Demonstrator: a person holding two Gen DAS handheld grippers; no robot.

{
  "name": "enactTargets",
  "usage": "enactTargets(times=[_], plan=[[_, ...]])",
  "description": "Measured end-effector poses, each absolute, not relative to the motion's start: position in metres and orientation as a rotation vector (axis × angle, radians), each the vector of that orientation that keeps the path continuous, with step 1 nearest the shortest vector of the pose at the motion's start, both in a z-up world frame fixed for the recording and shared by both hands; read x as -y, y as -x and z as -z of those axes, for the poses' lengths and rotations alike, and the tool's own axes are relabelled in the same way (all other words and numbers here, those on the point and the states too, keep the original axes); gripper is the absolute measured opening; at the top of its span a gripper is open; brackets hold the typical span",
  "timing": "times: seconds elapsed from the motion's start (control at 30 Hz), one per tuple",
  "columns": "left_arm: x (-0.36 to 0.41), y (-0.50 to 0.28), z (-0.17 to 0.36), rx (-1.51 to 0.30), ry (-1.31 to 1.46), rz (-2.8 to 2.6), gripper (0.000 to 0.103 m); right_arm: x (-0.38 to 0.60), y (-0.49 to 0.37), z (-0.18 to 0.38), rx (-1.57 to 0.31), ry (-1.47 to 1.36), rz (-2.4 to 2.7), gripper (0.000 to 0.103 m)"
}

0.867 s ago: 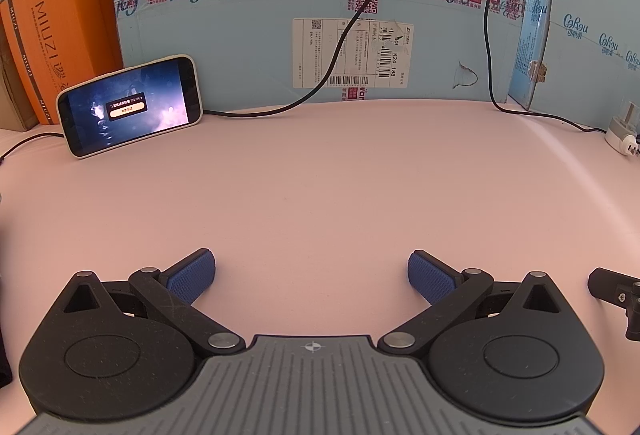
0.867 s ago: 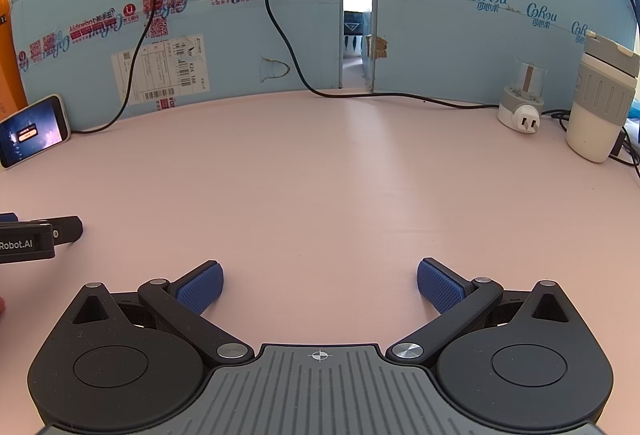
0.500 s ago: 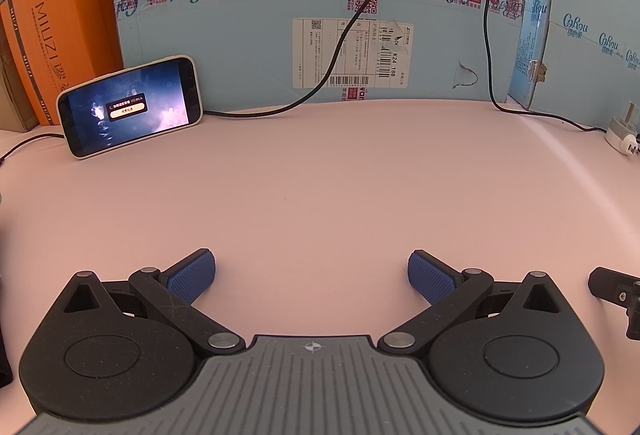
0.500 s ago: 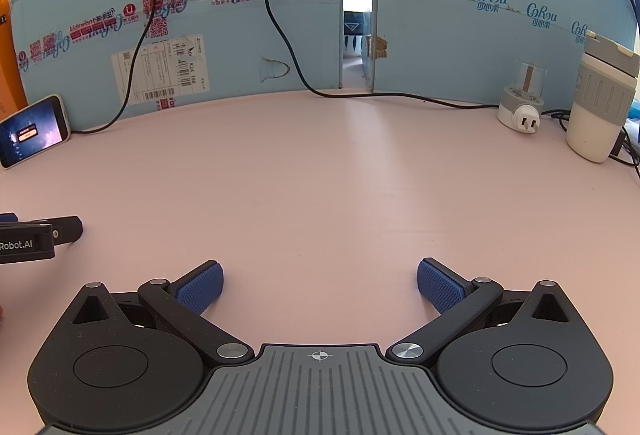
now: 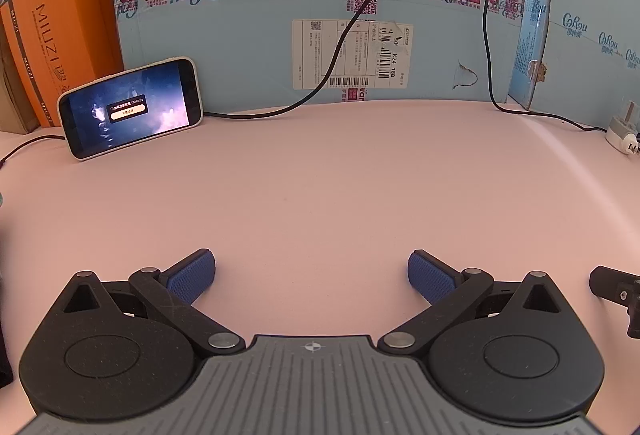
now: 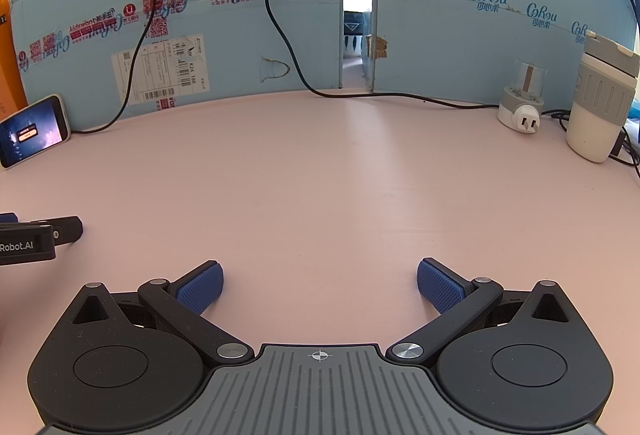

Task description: Fold clothes

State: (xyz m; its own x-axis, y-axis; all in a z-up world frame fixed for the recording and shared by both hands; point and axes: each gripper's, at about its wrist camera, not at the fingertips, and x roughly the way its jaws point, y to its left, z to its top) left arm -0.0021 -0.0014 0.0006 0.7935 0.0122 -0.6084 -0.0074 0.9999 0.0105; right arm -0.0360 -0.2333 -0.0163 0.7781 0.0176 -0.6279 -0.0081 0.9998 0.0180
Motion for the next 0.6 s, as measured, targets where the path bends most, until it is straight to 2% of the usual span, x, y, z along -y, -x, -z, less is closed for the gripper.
enactTargets(times=[0.6], plan=[[0.0047, 0.0023, -0.0010, -0.646, -0.017, -0.018, 0.103, 0.2317, 0.0378, 0.0135, -0.681, -0.007, -0.011, 0.103]])
